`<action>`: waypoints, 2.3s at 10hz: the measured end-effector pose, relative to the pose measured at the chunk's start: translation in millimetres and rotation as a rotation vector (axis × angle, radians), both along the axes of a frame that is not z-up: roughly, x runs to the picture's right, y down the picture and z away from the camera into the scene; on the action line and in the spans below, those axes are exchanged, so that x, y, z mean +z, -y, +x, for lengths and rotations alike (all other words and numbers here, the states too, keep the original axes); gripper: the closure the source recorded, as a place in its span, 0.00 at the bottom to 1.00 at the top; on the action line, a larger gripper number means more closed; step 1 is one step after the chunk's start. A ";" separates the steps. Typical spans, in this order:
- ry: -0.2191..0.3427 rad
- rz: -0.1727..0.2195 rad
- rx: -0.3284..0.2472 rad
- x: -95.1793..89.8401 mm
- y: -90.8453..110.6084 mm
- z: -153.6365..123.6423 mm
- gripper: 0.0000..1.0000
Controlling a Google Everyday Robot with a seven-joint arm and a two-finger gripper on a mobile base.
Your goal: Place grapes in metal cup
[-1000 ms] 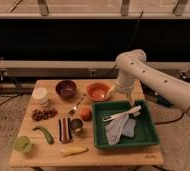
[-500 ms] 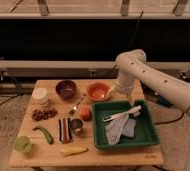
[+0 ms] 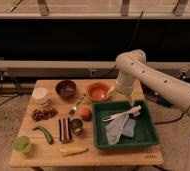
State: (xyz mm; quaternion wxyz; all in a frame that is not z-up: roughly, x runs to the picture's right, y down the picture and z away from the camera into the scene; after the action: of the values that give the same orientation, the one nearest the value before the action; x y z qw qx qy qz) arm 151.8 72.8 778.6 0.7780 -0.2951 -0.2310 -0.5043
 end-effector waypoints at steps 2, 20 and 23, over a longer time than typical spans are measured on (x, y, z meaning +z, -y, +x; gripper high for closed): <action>0.000 0.000 0.000 0.0 0.0 0.1 0.20; 0.519 0.007 -0.457 71.4 -20.9 -326.6 0.20; 0.600 0.009 -0.529 76.1 -39.3 -364.5 0.20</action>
State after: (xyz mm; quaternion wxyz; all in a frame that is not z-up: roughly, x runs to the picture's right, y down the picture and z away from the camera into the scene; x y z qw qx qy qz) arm -212.7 112.1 854.6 0.5206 -0.1808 -0.3617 -0.7520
